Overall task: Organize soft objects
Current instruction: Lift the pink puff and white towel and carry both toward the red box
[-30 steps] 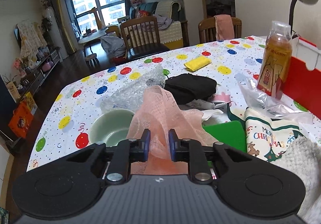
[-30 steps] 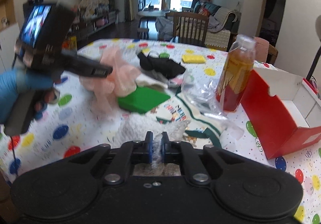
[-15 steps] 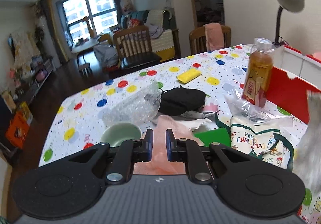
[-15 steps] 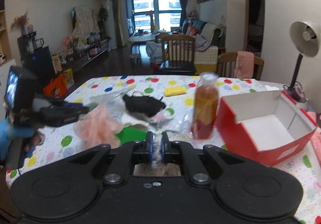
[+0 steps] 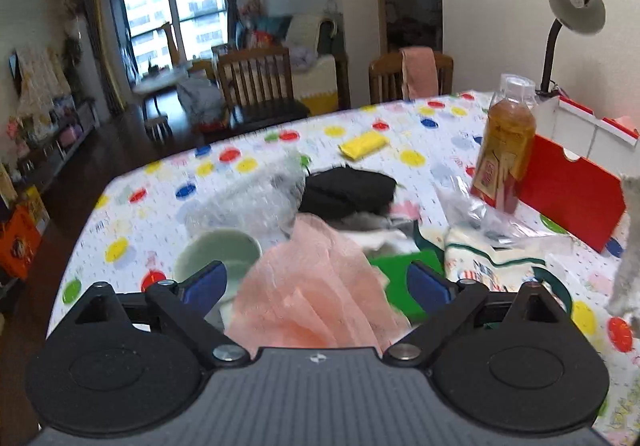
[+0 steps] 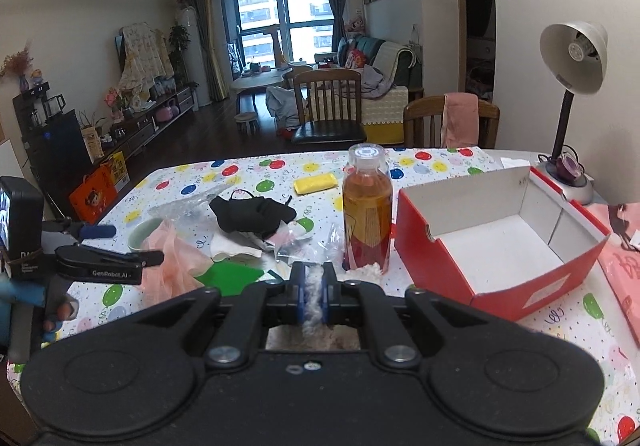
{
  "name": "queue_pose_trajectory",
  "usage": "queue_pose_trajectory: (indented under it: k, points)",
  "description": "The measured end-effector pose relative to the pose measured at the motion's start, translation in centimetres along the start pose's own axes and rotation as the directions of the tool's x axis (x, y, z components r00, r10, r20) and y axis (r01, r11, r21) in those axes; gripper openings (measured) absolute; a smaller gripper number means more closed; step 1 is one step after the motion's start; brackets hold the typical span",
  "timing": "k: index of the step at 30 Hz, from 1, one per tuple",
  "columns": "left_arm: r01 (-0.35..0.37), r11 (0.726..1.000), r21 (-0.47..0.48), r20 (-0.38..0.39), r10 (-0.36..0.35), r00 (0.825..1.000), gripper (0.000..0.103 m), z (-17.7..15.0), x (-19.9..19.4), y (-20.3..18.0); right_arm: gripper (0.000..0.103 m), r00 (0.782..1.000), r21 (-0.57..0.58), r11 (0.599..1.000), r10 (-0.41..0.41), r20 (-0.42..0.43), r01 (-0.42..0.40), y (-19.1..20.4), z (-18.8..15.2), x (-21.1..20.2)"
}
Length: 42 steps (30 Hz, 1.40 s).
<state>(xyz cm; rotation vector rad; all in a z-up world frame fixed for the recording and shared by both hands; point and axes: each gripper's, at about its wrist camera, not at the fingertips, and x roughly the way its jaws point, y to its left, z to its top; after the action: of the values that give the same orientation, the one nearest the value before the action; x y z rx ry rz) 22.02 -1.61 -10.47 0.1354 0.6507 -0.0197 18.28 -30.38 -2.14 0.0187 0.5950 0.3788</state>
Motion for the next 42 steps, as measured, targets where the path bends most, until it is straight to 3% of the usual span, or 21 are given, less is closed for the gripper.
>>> queue_pose_trajectory:
  k: [5,12,14,16,17,19,21,22,26,33,42]
  points:
    - [-0.072,0.995,0.064,-0.045,0.075,0.996,0.097,-0.6,2.8,-1.1,0.007,1.0,0.016,1.0,-0.01,-0.01,0.01,-0.4,-0.4,0.0]
    - [-0.103,0.992,0.077,-0.097,0.11,0.989,0.097,-1.3,5.6,-1.6,0.007,1.0,0.016,1.0,-0.026,-0.017,0.026,-0.8,-0.8,-0.4]
    - [-0.113,0.991,0.074,-0.108,0.121,0.987,0.085,-1.4,6.0,-1.5,0.007,0.999,0.018,0.999,-0.029,-0.02,0.029,-0.9,-1.0,-0.4]
    - [-0.117,0.99,0.076,-0.112,0.125,0.986,0.055,-1.4,6.1,-1.4,0.007,0.999,0.017,0.999,-0.03,-0.023,0.03,-1.0,-1.0,-0.4]
    - [-0.117,0.99,0.081,-0.118,0.126,0.985,0.052,-1.4,6.2,-1.4,0.007,0.999,0.016,0.999,-0.031,-0.024,0.031,-1.0,-1.0,-0.4]
    - [-0.114,0.99,0.087,-0.116,0.124,0.985,0.034,-1.5,6.1,-1.4,0.007,0.999,0.017,0.999,-0.031,-0.025,0.032,-1.1,-1.0,-0.4]
    - [-0.102,0.991,0.092,-0.111,0.112,0.988,0.029,-1.4,5.9,-1.5,0.007,0.999,0.02,0.999,-0.031,-0.027,0.032,-1.4,-1.0,-0.3]
    - [-0.097,0.991,0.095,-0.11,0.107,0.988,0.021,-1.3,5.9,-1.5,0.007,0.999,0.022,0.999,-0.03,-0.029,0.031,-1.6,-0.9,-0.2]
    - [-0.084,0.99,0.111,-0.11,0.096,0.989,0.017,-0.7,5.6,-1.6,0.007,0.999,0.035,0.999,-0.021,-0.034,0.022,-2.7,-0.5,0.1]
    - [-0.06,0.997,0.051,-0.108,0.066,0.992,0.016,1.1,4.2,-1.4,0.007,1.0,0.034,0.999,0.0,-0.006,0.001,-4.9,1.4,0.0]
    - [-0.012,1.0,0.026,-0.055,0.013,0.998,0.016,6.4,-0.1,-3.3,0.007,0.998,0.033,0.999,0.008,0.068,-0.01,-9.5,5.3,-1.0]
